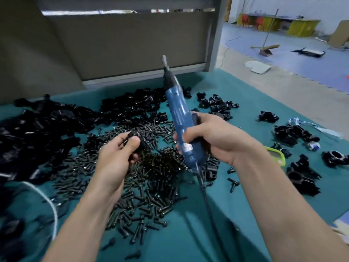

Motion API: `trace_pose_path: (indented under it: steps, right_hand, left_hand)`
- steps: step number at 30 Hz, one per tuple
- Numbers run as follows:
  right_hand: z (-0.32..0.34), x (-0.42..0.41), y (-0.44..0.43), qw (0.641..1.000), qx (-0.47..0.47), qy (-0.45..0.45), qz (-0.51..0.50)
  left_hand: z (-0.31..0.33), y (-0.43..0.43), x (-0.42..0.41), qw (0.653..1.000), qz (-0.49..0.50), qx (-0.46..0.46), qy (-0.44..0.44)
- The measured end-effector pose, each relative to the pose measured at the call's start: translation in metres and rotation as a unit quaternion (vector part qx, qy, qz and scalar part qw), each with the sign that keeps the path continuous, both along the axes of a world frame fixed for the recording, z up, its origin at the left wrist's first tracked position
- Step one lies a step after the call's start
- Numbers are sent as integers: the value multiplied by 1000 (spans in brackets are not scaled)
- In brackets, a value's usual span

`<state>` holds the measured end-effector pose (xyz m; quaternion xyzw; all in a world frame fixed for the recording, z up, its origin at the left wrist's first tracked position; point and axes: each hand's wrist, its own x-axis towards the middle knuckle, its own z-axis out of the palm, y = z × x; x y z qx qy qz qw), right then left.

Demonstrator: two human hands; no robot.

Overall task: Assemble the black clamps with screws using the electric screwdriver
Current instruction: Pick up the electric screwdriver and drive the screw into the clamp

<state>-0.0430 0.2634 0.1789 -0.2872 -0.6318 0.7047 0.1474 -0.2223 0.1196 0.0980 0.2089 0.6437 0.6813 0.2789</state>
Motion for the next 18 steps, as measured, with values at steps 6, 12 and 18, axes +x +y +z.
trace_pose_path:
  steps: [6,12,18]
  right_hand:
    - [-10,-59,-3,843,427,-298,134]
    - [-11,-94,12,748,491,-327,303]
    - [-8,-120,10,693,517,-384,324]
  left_hand:
    - [2,-64,-50,983,164,17,80]
    - [-3,-98,-64,966,213,-3,144]
    - [-9,-97,-63,963,192,-58,182]
